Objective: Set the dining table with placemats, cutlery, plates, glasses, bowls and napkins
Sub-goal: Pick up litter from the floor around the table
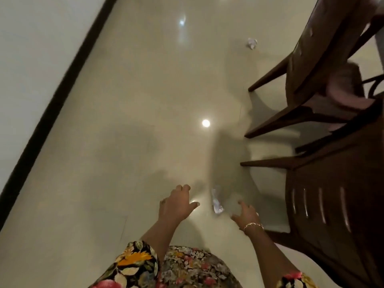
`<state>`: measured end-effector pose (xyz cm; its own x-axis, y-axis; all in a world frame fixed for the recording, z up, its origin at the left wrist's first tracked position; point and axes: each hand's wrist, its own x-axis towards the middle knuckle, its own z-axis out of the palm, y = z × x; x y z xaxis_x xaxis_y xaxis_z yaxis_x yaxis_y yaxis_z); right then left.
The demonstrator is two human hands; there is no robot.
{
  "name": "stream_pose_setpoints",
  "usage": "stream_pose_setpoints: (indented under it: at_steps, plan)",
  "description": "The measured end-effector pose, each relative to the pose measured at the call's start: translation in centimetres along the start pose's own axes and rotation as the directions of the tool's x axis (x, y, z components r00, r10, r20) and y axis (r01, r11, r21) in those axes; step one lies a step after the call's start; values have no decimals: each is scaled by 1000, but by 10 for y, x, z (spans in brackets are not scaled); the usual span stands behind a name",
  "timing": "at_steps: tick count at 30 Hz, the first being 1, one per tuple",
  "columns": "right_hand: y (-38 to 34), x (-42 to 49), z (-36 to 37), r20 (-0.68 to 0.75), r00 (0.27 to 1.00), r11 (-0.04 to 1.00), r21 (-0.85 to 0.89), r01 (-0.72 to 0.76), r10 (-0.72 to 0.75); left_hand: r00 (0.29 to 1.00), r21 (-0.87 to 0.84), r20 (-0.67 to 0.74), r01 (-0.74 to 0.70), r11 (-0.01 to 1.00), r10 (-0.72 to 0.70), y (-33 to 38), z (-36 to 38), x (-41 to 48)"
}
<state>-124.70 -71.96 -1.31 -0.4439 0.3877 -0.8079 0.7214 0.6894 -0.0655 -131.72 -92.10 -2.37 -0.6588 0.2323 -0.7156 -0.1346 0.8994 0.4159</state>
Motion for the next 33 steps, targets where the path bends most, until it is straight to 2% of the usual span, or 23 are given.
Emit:
stream_pose_setpoints:
  at_steps: [4,10,15,19,23,28,33]
  plan:
    - [-13,63,33,55,994,994,63,-95,91,998,-22,63,3,1000,-1,-6,19,67]
    - [-5,195,104,127,978,985,19,-170,166,981,-20,191,29,999,-24,-28,88,168]
    - [20,302,164,135,959,969,-14,-248,247,983,98,175,35,995,-51,-62,139,236]
    - [39,363,209,147,940,951,-36,-308,309,971,68,191,133,989,-143,-89,185,276]
    - [53,409,234,98,932,937,-21,-349,349,956,-12,276,107,994,-100,-97,227,313]
    - [58,447,261,141,919,929,-8,-371,368,963,-20,266,55,998,-48,-103,253,338]
    - [53,422,255,137,960,970,-10,-243,242,960,80,269,53,995,-73,-103,247,317]
